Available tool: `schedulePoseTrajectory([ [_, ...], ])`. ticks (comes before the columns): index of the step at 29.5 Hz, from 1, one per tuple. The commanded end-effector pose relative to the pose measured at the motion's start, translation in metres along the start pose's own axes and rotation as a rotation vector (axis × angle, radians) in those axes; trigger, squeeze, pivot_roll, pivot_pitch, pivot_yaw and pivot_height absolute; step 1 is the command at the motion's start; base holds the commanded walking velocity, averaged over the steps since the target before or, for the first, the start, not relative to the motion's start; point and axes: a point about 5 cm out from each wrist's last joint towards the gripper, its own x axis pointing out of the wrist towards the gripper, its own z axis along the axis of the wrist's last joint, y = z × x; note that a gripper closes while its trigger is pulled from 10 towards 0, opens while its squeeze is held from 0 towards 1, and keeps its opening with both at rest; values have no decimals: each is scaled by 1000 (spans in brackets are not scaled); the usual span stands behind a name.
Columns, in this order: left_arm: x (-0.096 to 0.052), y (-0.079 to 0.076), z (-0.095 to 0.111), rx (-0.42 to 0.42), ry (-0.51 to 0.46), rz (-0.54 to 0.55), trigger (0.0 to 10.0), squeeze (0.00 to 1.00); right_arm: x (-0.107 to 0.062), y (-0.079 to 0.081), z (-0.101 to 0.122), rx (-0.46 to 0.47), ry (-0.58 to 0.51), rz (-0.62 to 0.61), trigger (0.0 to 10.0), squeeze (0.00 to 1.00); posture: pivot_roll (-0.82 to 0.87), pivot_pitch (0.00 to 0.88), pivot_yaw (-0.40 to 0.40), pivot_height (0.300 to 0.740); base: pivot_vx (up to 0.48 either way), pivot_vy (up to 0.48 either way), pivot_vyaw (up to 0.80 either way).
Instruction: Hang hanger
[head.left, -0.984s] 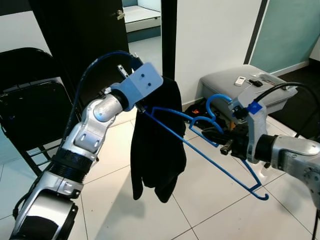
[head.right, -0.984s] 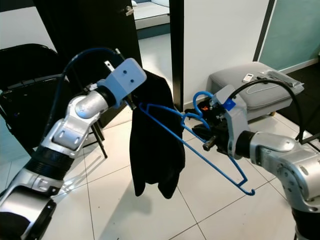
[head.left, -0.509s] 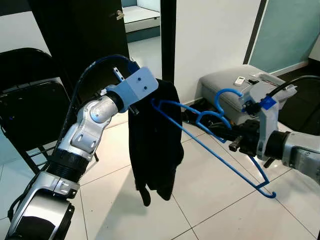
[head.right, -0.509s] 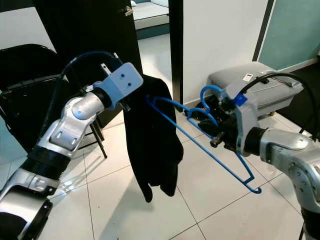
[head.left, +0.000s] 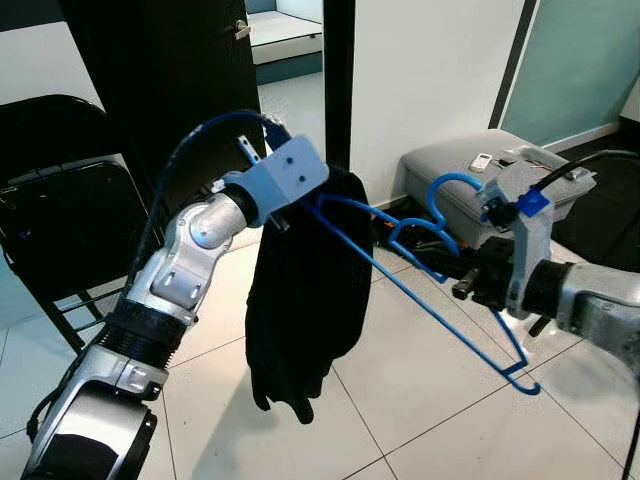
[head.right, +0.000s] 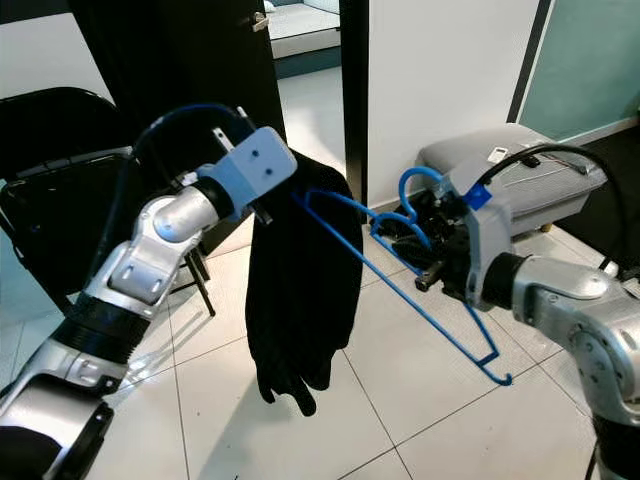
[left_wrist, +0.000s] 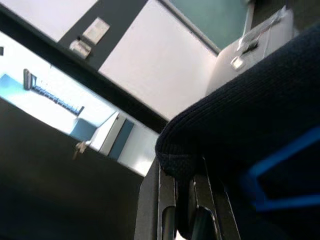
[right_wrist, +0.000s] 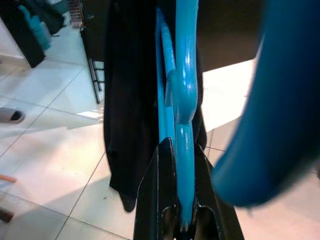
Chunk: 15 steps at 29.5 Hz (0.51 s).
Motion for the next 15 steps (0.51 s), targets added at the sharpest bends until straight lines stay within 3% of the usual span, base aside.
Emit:
schedulePoseTrajectory([
  [1, 4, -10, 15, -6, -78, -35, 10000, 0, 12, 16, -2, 4, 2, 84, 10000, 0, -128, 14, 76, 740, 0, 0, 0],
  [9, 9, -21, 30, -40, -131, -60, 10000, 0, 26, 20, -2, 8, -8, 100, 10000, 0, -120, 12, 75, 740, 0, 0, 0],
  [12, 9, -26, 36, -75, -154, -71, 10000, 0, 28, 17, 0, 10, -22, 74, 10000, 0, -116, 11, 73, 740, 0, 0, 0],
  [13, 7, -39, 46, -145, -189, -95, 10000, 0, 34, 5, 7, 25, -75, -16, 10000, 0, -114, 12, 74, 740, 0, 0, 0],
  [15, 7, -39, 46, -145, -189, -95, 10000, 0, 34, 5, 7, 25, -75, -16, 10000, 0, -114, 12, 74, 740, 0, 0, 0],
])
